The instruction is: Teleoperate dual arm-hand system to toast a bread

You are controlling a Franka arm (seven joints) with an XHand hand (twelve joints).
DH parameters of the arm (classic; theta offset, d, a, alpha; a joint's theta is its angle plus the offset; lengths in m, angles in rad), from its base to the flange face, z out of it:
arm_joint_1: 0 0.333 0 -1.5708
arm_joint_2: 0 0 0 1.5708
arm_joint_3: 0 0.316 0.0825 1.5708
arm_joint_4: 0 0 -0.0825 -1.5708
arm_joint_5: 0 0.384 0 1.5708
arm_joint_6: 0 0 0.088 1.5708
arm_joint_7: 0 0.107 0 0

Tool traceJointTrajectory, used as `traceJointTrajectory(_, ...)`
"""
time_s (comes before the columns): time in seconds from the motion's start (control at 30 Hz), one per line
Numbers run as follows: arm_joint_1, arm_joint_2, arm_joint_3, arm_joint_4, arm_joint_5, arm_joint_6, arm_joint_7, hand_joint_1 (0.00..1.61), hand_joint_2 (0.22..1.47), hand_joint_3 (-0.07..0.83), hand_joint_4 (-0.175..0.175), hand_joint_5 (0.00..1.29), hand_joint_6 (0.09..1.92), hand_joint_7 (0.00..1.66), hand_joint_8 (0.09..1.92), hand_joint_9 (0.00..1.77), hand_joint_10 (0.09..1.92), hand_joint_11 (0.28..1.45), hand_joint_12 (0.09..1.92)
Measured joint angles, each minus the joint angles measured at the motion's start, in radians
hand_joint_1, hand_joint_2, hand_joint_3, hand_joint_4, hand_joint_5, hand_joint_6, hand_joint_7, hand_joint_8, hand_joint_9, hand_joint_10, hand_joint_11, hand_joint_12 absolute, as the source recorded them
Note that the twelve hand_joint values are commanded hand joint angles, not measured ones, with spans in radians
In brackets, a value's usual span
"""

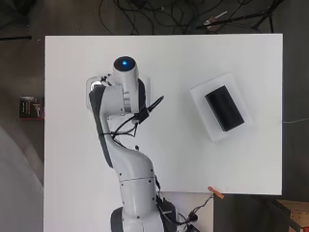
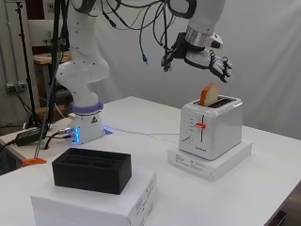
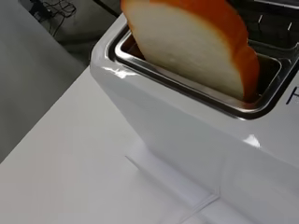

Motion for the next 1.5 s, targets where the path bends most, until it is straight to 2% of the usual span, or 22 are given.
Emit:
traceJointTrajectory(0.07, 0.002, -0.032, -0.003, -0.019, 0.003, 0.044, 0.027, 0.01, 0.92, 0.007, -0.044, 0.09, 0.09, 0.12, 0.09, 0.25, 0.09, 0.37, 0.09)
traceJointTrajectory(0.23, -0.009, -0.089, -0.035, -0.199, 0.039, 0.225, 0.073, 0.03, 0.98, 0.015, -0.046, 0.12, 0.09, 0.17, 0.09, 0.31, 0.09, 0.39, 0.09)
traceJointTrajectory(0.33, 0.013, -0.098, -0.095, -0.260, 0.043, 0.244, 0.126, 0.03, 1.01, 0.010, -0.042, 0.19, 0.09, 0.18, 0.09, 0.30, 0.09, 0.38, 0.09)
traceJointTrajectory(0.43, 0.017, -0.094, -0.151, -0.225, 0.067, 0.252, 0.171, 0.07, 1.06, 0.008, -0.022, 0.30, 0.09, 0.21, 0.09, 0.29, 0.09, 0.37, 0.09)
traceJointTrajectory(0.53, -0.004, -0.069, -0.223, -0.170, 0.091, 0.256, 0.237, 0.08, 1.08, 0.011, 0.004, 0.35, 0.09, 0.23, 0.09, 0.29, 0.09, 0.37, 0.09)
traceJointTrajectory(0.67, -0.025, -0.042, -0.312, -0.164, 0.099, 0.297, 0.364, 0.07, 1.08, 0.007, 0.027, 0.37, 0.09, 0.25, 0.09, 0.30, 0.09, 0.37, 0.09)
traceJointTrajectory(0.73, -0.030, -0.047, -0.325, -0.202, 0.102, 0.329, 0.378, 0.05, 1.08, 0.002, 0.030, 0.38, 0.09, 0.27, 0.09, 0.35, 0.09, 0.39, 0.09)
traceJointTrajectory(0.77, -0.031, -0.051, -0.327, -0.221, 0.101, 0.343, 0.376, 0.05, 1.07, 0.001, 0.028, 0.40, 0.09, 0.34, 0.09, 0.45, 0.09, 0.42, 0.09)
traceJointTrajectory(0.8, -0.032, -0.056, -0.328, -0.240, 0.100, 0.356, 0.371, 0.05, 1.07, 0.000, 0.019, 0.45, 0.09, 0.57, 0.09, 0.70, 0.09, 0.54, 0.09)
traceJointTrajectory(0.83, -0.033, -0.063, -0.327, -0.260, 0.101, 0.368, 0.365, 0.06, 1.08, 0.003, 0.020, 0.53, 0.09, 0.74, 0.72, 0.89, 0.75, 0.64, 0.58)
traceJointTrajectory(0.87, -0.033, -0.069, -0.323, -0.281, 0.102, 0.379, 0.361, 0.07, 1.08, 0.003, 0.040, 0.65, 0.09, 0.86, 1.27, 1.04, 1.28, 0.74, 1.14)
traceJointTrajectory(0.9, -0.032, -0.075, -0.316, -0.302, 0.098, 0.397, 0.360, 0.08, 1.07, 0.001, 0.072, 0.78, 0.09, 0.93, 1.60, 1.14, 1.59, 0.82, 1.51)
traceJointTrajectory(0.93, -0.030, -0.078, -0.305, -0.316, 0.091, 0.415, 0.364, 0.09, 1.07, 0.001, 0.100, 0.87, 0.09, 0.97, 1.78, 1.19, 1.76, 0.86, 1.72)
traceJointTrajectory(0.97, -0.028, -0.079, -0.292, -0.324, 0.082, 0.432, 0.367, 0.10, 1.07, 0.001, 0.115, 0.92, 0.10, 0.98, 1.86, 1.22, 1.85, 0.89, 1.83)
traceJointTrajectory(1.07, -0.026, -0.075, -0.268, -0.319, 0.069, 0.441, 0.356, 0.12, 1.07, 0.000, 0.075, 0.88, 0.09, 0.98, 1.92, 1.22, 1.91, 0.94, 1.91)
traceJointTrajectory(1.1, -0.027, -0.067, -0.267, -0.304, 0.072, 0.433, 0.352, 0.12, 1.07, 0.001, 0.070, 0.88, 0.09, 0.95, 1.92, 1.18, 1.92, 0.92, 1.92)
traceJointTrajectory(1.2, -0.031, -0.017, -0.263, -0.245, 0.085, 0.405, 0.352, 0.13, 1.10, 0.006, 0.085, 0.91, 0.09, 0.88, 1.92, 1.09, 1.92, 0.83, 1.91)
traceJointTrajectory(1.37, -0.030, 0.052, -0.247, -0.215, 0.058, 0.398, 0.386, 0.11, 1.11, 0.001, 0.019, 0.73, 0.09, 0.97, 1.92, 1.20, 1.92, 0.93, 1.92)
traceJointTrajectory(1.5, -0.027, 0.072, -0.233, -0.218, 0.005, 0.417, 0.405, 0.08, 1.10, -0.002, 0.003, 0.64, 0.09, 0.98, 1.92, 1.22, 1.92, 0.93, 1.92)
